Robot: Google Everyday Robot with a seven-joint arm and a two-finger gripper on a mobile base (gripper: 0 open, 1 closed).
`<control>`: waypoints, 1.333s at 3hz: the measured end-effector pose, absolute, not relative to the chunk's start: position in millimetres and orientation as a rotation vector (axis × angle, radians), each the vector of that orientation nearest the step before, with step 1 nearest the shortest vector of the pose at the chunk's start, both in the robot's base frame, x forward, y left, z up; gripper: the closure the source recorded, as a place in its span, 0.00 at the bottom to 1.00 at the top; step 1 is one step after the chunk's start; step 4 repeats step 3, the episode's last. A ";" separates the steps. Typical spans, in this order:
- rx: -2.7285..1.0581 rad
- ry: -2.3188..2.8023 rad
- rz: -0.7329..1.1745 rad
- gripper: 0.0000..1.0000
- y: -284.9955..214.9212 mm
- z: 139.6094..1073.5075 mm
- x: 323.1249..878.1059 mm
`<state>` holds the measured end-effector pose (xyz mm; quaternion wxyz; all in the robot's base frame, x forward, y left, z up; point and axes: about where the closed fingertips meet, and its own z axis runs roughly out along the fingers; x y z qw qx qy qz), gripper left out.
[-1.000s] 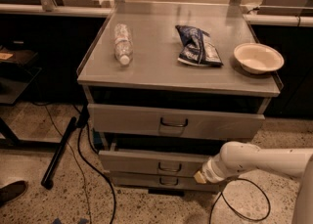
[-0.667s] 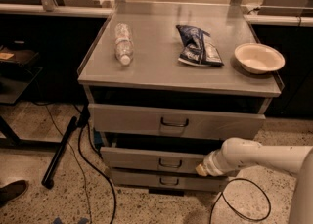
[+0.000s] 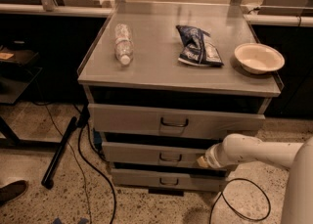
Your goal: Close middle drawer
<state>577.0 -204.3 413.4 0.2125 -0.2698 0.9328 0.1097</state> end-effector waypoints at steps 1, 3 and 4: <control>-0.742 2.656 0.357 1.00 -212.5 414.4 556.4; -0.683 2.891 0.456 0.78 -252.5 426.5 475.9; -0.683 2.891 0.456 0.78 -252.5 426.5 475.9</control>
Offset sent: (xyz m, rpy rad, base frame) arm -0.1654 -0.0949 0.0372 0.0027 0.4798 -0.1228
